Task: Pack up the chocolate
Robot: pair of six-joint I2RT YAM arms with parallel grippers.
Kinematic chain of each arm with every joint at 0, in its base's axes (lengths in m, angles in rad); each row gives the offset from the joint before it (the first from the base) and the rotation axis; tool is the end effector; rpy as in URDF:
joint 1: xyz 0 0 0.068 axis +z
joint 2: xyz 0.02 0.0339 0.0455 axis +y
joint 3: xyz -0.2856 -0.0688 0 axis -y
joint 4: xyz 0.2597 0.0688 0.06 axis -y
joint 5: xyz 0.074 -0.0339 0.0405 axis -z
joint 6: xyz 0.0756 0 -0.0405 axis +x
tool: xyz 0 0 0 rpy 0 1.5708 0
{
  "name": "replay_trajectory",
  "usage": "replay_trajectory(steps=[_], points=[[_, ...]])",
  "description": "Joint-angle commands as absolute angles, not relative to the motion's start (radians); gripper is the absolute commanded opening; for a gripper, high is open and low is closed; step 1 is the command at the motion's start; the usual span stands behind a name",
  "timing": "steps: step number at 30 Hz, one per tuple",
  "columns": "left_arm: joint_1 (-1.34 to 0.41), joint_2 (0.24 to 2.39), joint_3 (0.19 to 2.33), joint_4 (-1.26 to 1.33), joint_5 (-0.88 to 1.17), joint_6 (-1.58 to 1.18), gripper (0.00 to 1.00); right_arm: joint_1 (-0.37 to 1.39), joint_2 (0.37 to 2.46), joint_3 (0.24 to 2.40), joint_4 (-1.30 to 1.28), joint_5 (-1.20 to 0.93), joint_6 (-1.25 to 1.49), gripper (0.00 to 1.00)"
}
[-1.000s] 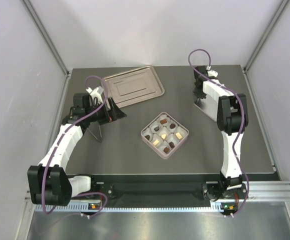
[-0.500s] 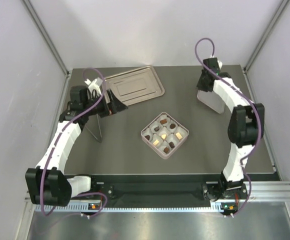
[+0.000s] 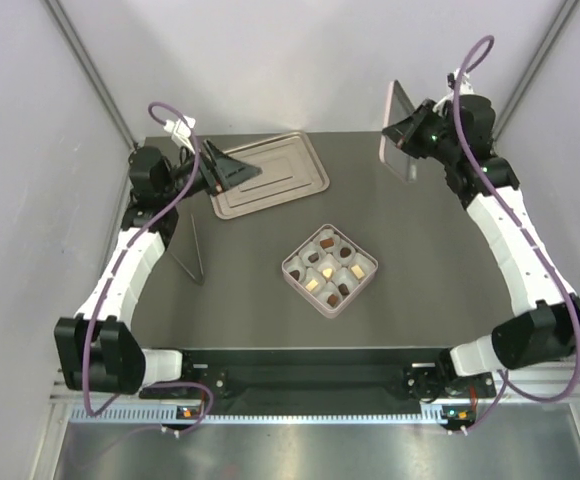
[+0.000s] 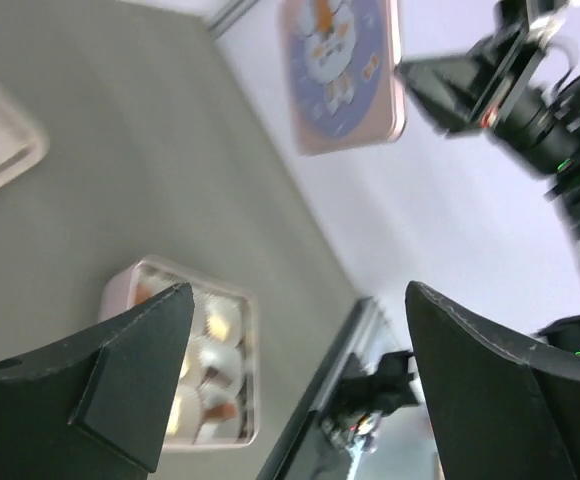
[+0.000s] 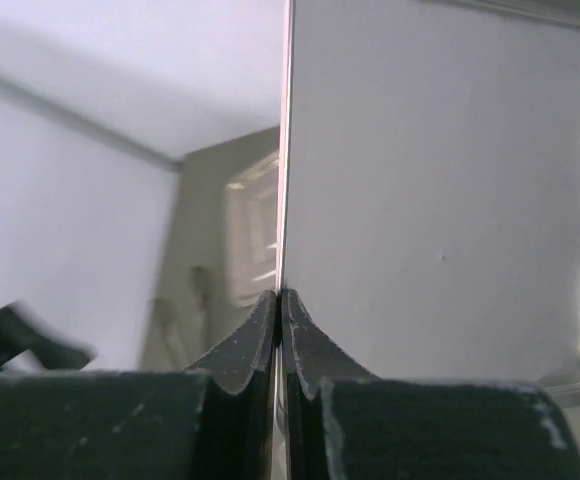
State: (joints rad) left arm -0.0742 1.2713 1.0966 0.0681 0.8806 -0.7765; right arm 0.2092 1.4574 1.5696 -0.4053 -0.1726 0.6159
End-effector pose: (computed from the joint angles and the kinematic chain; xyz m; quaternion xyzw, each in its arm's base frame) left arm 0.3181 -0.0821 0.3873 0.0361 0.7298 -0.5383 0.4200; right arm 0.3702 0.0919 0.4431 0.1112 0.7937 0.3016 0.5165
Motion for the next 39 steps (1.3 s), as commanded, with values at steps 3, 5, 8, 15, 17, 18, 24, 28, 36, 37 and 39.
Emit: replay_trajectory(steps=[3,5,8,15,17,18,24,28,36,37,39], points=[[-0.089,1.388,1.037,0.864,0.976,-1.306,0.91,0.265,1.287,1.479,-0.057,-0.370,0.824,0.00],[-0.104,1.428,1.032,1.065,0.959,-1.391,0.90,0.281,1.260,1.462,0.036,-0.391,0.885,0.00],[-0.135,1.515,1.052,1.248,0.915,-1.547,0.88,0.291,1.247,1.442,0.122,-0.431,0.984,0.00],[-0.216,1.811,1.193,1.695,0.798,-1.841,0.84,0.331,1.270,1.480,0.281,-0.477,1.143,0.00],[-0.248,1.879,1.273,1.697,0.807,-1.822,0.83,0.350,1.282,1.522,0.281,-0.482,1.154,0.00],[-0.261,1.899,1.301,1.697,0.810,-1.810,0.83,0.359,1.287,1.534,0.278,-0.486,1.157,0.00],[-0.331,2.023,1.511,1.697,0.790,-1.825,0.87,0.388,1.289,1.557,0.311,-0.523,1.213,0.00],[-0.370,2.077,1.621,1.697,0.749,-1.848,0.89,0.399,1.282,1.552,0.319,-0.525,1.223,0.00],[-0.397,2.106,1.698,1.697,0.695,-1.884,0.91,0.400,1.266,1.483,0.371,-0.528,1.253,0.00],[-0.400,2.112,1.697,1.697,0.696,-1.884,0.91,0.400,1.267,1.477,0.383,-0.531,1.267,0.00],[-0.402,2.111,1.690,1.697,0.692,-1.890,0.92,0.402,1.272,1.462,0.411,-0.535,1.293,0.00]])
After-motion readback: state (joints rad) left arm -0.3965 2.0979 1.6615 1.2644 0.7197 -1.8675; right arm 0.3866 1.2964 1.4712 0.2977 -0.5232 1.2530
